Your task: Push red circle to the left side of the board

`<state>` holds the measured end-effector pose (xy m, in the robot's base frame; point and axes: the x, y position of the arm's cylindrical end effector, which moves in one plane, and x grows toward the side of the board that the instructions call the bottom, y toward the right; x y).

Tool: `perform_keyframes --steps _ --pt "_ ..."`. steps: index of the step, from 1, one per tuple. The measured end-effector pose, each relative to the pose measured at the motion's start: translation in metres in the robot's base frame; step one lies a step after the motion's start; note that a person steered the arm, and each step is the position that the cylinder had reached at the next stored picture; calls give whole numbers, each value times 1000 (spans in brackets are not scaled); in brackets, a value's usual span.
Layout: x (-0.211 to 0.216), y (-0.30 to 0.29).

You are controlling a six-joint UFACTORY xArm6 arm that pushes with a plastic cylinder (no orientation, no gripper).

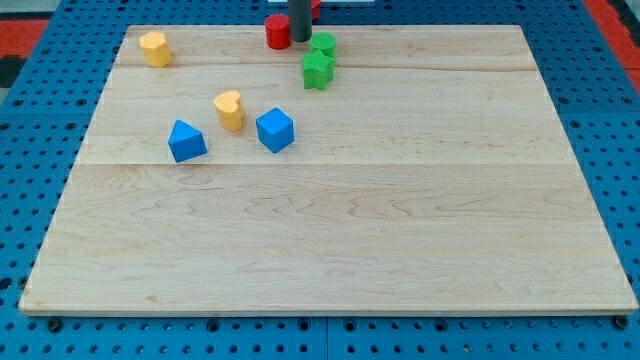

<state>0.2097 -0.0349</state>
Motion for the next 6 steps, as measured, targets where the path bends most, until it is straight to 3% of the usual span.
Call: perform_keyframes --steps 1,3,5,6 --pt "-17 21" --pt "-16 -66" --pt "-13 -111" --pt "12 -94"
